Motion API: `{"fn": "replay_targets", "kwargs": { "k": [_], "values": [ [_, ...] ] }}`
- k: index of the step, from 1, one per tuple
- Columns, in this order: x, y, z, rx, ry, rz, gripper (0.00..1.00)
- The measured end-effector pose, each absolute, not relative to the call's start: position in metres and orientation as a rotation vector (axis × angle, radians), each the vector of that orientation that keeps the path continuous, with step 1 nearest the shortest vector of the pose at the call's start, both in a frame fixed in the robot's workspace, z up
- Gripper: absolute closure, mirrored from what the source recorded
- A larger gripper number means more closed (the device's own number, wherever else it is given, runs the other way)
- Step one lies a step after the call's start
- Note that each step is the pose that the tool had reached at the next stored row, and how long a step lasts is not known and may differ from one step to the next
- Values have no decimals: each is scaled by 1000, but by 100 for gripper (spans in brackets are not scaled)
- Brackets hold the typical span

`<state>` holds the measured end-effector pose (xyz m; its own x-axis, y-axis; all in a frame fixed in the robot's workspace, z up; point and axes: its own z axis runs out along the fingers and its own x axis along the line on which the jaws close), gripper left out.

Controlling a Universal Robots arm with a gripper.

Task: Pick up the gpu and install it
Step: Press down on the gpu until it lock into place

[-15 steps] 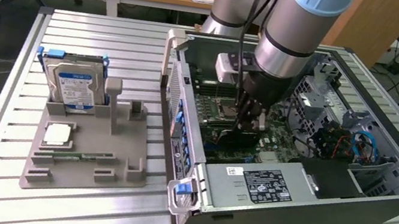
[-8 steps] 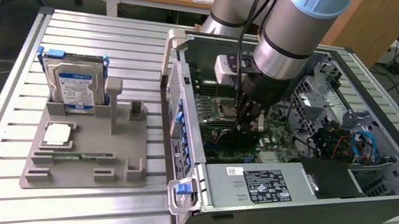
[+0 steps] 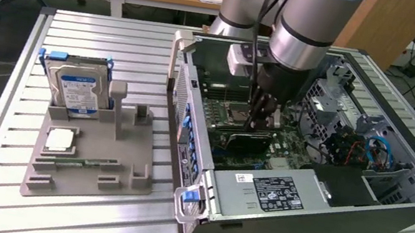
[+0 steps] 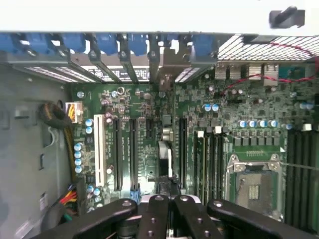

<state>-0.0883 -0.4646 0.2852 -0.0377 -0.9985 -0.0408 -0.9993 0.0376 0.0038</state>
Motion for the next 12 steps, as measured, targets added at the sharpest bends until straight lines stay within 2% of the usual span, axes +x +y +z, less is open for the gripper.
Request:
{"fn": "replay_targets", "kwargs": {
  "k": [12],
  "values": [
    [-101,-465,295,-2160,2243,47,89]
  ]
}}
